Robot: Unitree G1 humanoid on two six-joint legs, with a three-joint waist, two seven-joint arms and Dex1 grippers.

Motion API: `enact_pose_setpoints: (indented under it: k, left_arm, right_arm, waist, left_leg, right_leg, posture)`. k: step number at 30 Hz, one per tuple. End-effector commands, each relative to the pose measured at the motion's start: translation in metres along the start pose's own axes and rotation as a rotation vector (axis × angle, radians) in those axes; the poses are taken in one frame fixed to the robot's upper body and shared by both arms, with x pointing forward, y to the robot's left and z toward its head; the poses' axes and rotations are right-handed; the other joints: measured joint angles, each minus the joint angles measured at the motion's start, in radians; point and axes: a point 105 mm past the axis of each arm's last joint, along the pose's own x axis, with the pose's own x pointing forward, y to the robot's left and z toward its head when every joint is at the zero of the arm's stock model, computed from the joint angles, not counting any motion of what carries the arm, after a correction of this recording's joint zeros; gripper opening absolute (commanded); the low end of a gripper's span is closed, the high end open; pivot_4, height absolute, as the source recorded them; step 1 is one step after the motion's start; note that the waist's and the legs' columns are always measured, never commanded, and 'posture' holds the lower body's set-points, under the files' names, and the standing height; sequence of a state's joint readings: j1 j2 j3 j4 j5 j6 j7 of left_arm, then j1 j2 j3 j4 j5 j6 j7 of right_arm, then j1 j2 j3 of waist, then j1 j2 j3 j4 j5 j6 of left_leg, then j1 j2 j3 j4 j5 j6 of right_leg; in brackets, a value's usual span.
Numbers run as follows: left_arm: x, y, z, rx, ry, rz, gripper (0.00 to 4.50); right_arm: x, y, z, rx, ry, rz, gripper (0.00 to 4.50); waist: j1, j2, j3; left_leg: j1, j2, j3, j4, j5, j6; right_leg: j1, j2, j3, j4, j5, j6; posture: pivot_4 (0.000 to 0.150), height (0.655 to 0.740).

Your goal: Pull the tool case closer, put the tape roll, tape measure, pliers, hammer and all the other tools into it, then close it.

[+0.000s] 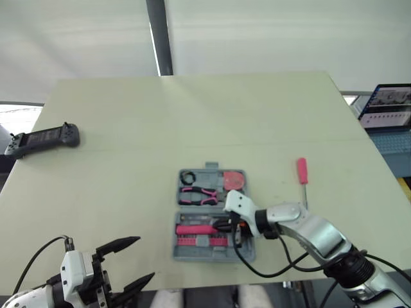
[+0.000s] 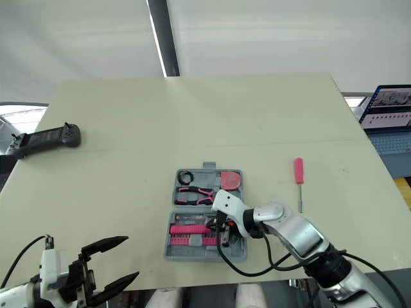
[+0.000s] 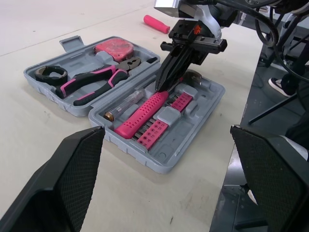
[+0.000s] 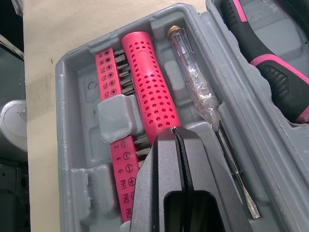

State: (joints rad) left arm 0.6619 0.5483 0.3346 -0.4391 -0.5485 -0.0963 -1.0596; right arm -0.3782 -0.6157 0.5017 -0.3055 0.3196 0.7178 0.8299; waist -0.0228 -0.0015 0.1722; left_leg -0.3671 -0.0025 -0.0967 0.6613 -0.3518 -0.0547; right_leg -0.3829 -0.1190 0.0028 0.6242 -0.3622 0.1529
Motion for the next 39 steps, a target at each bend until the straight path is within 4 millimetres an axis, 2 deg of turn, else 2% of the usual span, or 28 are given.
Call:
enact_pose_setpoints:
  k: [1, 12, 24, 39]
  left_arm:
    - [0.0, -0.003, 0.007, 0.026, -0.013, -0.011, 4.5]
    - [-0.002, -0.004, 0.007, 0.022, -0.01, -0.011, 4.5]
    - [-0.001, -0.004, 0.007, 0.024, -0.009, -0.01, 4.5]
    - [-0.001, -0.002, 0.008, 0.031, -0.006, -0.012, 4.5]
  right_arm:
    - [0.002, 0.005, -0.003, 0.003, -0.001, 0.028, 0.04]
    - [0.001, 0.008, 0.005, 0.013, -0.08, 0.032, 0.04]
    - [0.008, 0.007, -0.02, 0.029, -0.023, 0.021, 0.04]
    - [0.015, 0.013, -0.05, 0.051, 0.025, 0.029, 0.04]
  waist:
    - [0.0, 0.0, 0.0]
    - [-0.001, 0.0, 0.0]
    - [-0.001, 0.0, 0.0]
    - [0.002, -0.003, -0.004]
  left_leg:
    - [0.0, 0.0, 0.0, 0.0, 0.0, 0.0]
    - [0.0, 0.0, 0.0, 0.0, 0.0, 0.0]
    - [0.002, 0.0, 0.0, 0.0, 0.0, 0.0]
    - [0.013, 0.0, 0.0, -0.003, -0.002, 0.001]
  right_leg:
    - [0.0, 0.0, 0.0, 0.0, 0.0, 0.0]
    - [0.0, 0.0, 0.0, 0.0, 0.0, 0.0]
    - [0.003, 0.0, 0.0, 0.0, 0.0, 0.0]
    - [0.013, 0.0, 0.0, -0.002, 0.0, -0.001]
  posture:
    - [0.15, 0.74]
    - [0.15, 0.74]
    - [0.15, 0.74]
    - [0.15, 0.74]
